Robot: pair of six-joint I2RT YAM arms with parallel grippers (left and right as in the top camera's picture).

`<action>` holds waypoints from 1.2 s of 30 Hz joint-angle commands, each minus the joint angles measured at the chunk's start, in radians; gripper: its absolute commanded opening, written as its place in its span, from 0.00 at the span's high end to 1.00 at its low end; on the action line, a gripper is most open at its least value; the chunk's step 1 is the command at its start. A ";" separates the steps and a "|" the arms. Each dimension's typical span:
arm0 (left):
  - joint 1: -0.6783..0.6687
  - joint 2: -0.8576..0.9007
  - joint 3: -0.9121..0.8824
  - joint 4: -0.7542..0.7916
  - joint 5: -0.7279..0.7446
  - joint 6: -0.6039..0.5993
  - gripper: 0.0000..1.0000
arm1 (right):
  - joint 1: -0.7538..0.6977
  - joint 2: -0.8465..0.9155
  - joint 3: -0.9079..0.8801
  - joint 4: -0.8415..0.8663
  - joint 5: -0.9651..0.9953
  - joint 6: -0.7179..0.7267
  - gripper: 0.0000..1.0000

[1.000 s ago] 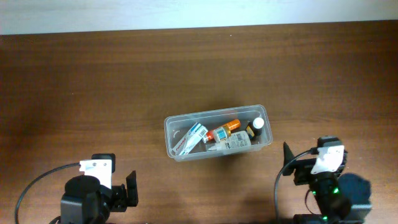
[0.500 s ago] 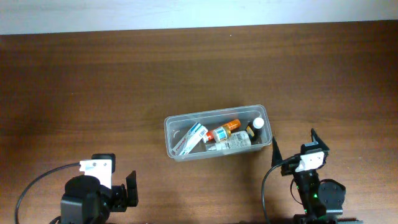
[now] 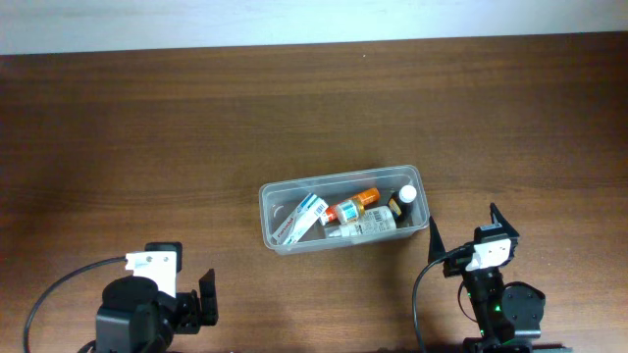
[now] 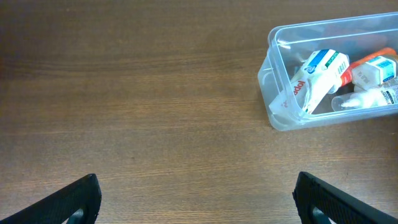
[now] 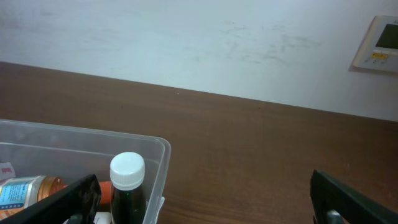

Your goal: Pack container

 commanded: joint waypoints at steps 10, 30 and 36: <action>-0.004 -0.006 -0.003 0.000 0.003 0.013 0.01 | 0.005 -0.006 -0.005 -0.005 -0.009 -0.006 0.02; 0.100 -0.457 -0.604 0.798 -0.026 0.114 0.01 | 0.005 -0.006 -0.005 -0.005 -0.009 -0.006 0.02; 0.100 -0.458 -0.821 1.122 -0.010 0.111 0.01 | 0.005 -0.006 -0.005 -0.005 -0.009 -0.006 0.02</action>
